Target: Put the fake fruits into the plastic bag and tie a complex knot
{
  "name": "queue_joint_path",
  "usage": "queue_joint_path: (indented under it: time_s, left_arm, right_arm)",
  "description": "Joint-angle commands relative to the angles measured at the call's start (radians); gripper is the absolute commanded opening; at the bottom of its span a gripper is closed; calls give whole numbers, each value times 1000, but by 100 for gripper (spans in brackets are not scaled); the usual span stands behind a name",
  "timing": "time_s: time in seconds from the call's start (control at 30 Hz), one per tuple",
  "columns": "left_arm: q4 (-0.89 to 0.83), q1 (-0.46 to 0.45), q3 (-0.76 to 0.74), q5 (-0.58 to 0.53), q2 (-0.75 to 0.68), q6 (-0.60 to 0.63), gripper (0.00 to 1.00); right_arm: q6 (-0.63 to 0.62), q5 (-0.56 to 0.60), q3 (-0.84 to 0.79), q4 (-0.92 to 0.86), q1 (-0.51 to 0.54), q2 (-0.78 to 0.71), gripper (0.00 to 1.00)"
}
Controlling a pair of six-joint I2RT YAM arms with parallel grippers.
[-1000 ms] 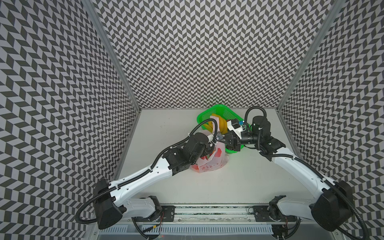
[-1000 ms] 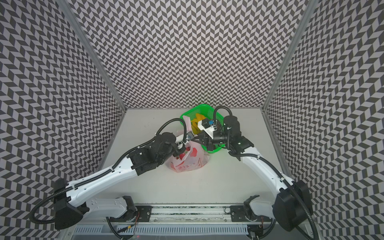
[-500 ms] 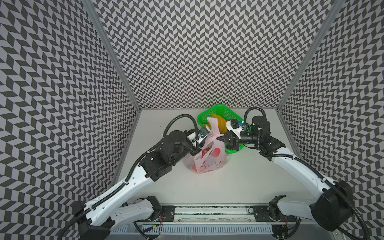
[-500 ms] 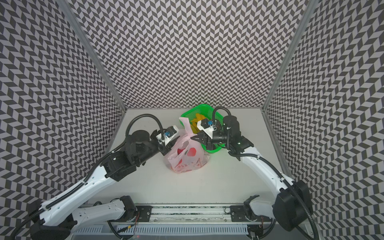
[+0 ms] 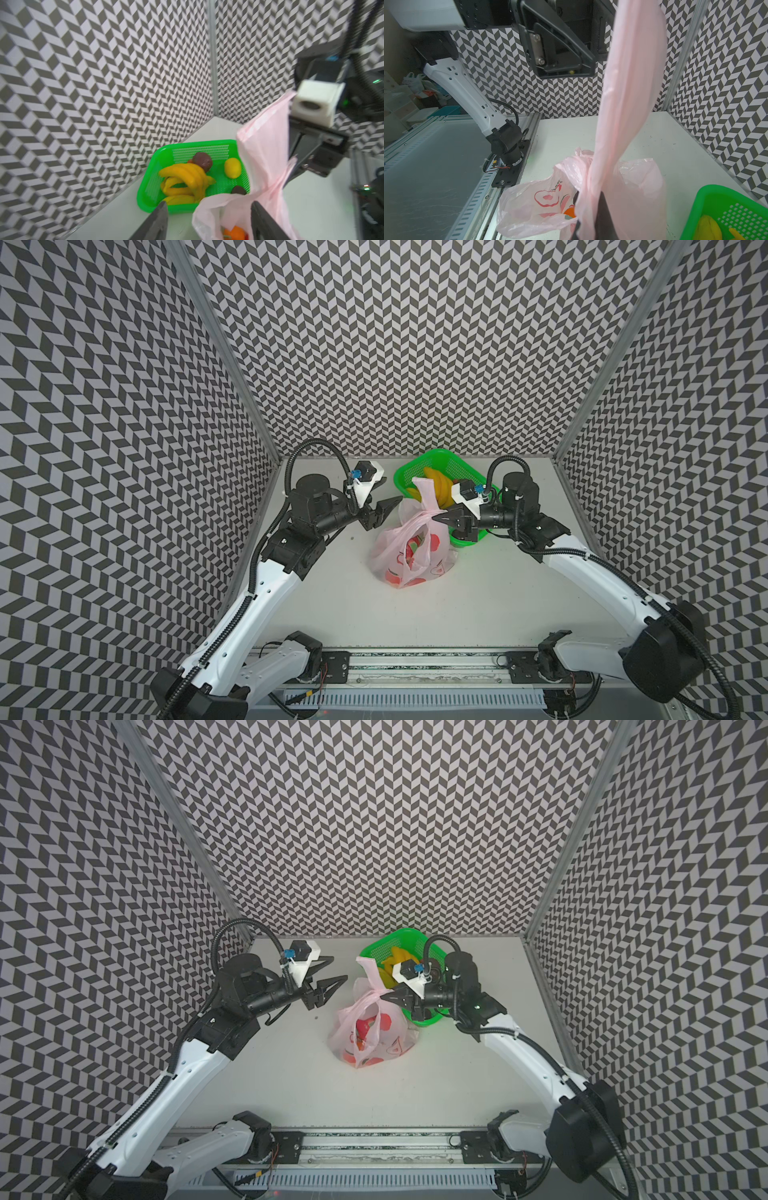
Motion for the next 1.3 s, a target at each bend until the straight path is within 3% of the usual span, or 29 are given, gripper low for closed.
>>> queue_joint_path:
  time_s: [0.0, 0.1, 0.27, 0.43, 0.6, 0.73, 1.03, 1.27]
  left_arm:
    - [137, 65, 20, 214, 23, -151, 66]
    - [176, 120, 62, 265, 86, -256, 65]
    - [183, 125, 130, 294, 205, -293, 65]
    - [263, 107, 164, 425, 303, -330, 65]
    - [273, 70, 184, 526, 348, -296, 67]
    - [278, 55, 182, 604, 354, -259, 76]
    - [142, 4, 257, 641, 416, -122, 79]
    - [-33, -23, 293, 594, 412, 13, 83]
  right_arm:
    - [-46, -12, 11, 16, 7, -19, 0]
    - [-58, -21, 5, 23, 10, -26, 0]
    - [-70, -35, -4, 33, 22, -33, 0]
    - [-86, -33, -4, 20, 33, -35, 0]
    - [-105, -19, -4, 11, 38, -38, 0]
    - [-136, 3, -2, -5, 38, -39, 0]
    - [-179, 25, 26, -47, 41, -26, 0]
    - [-171, 91, 28, -41, 41, -30, 0]
